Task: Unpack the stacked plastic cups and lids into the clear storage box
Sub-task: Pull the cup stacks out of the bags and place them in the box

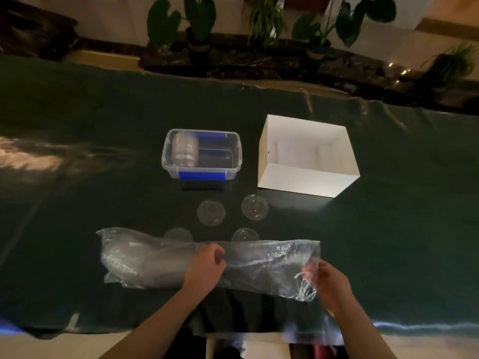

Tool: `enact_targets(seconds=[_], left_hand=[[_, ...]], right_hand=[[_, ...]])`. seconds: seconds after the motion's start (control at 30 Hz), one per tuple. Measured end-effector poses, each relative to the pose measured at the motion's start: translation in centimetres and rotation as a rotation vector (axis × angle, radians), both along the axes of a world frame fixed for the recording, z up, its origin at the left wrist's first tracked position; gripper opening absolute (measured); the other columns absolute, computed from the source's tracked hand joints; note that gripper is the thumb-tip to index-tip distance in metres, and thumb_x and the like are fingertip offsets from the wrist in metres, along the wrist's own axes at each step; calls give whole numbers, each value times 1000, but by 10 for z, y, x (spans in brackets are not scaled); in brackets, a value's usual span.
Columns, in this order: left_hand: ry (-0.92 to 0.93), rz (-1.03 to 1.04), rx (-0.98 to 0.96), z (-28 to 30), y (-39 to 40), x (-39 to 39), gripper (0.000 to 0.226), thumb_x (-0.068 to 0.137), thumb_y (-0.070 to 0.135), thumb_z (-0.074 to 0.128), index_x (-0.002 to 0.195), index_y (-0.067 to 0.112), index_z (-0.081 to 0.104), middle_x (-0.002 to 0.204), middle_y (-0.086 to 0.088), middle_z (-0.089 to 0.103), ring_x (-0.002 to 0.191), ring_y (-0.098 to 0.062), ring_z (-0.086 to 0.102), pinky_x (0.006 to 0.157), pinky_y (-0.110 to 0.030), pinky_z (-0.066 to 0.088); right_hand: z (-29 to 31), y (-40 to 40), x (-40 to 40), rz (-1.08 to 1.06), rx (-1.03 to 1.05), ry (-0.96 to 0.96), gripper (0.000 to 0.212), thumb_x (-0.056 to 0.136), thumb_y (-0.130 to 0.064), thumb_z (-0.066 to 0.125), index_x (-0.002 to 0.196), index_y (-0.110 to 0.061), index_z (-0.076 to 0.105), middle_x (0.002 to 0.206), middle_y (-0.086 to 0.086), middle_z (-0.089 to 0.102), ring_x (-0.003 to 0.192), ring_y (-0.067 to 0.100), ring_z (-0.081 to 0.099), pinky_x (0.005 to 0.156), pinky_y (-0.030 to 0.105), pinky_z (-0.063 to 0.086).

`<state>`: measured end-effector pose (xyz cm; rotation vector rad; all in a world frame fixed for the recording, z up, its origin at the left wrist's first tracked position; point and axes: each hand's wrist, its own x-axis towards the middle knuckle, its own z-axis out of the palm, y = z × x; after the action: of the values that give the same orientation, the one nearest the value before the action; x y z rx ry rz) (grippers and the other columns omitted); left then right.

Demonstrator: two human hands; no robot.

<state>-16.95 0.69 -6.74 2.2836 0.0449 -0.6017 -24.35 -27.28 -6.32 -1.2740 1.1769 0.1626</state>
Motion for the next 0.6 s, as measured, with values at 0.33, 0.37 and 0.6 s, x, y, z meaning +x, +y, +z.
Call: enact_targets(seconds=[0.33, 0.37, 0.6], left_hand=[[249, -172, -303, 30, -80, -33, 22, 89, 47, 61, 96, 26, 58, 98, 5, 65, 87, -10, 64, 69, -25, 52], [193, -211, -264, 31, -85, -36, 22, 88, 45, 63, 96, 26, 58, 96, 6, 65, 84, -6, 62, 69, -21, 50], [-115, -177, -152, 41, -80, -40, 4, 96, 22, 55, 96, 19, 59, 98, 3, 58, 83, -4, 53, 79, -20, 48]], right_hand=[[26, 56, 12, 407, 189, 5, 27, 100, -2, 47, 124, 5, 58, 96, 14, 66, 73, 20, 66, 61, 13, 47], [24, 60, 14, 447, 195, 11, 25, 102, -6, 45, 123, -3, 56, 104, 11, 64, 77, 17, 70, 62, 10, 47], [9, 96, 23, 719, 33, -22, 18, 100, 1, 46, 102, -7, 62, 86, 4, 61, 63, -3, 64, 56, 5, 48]])
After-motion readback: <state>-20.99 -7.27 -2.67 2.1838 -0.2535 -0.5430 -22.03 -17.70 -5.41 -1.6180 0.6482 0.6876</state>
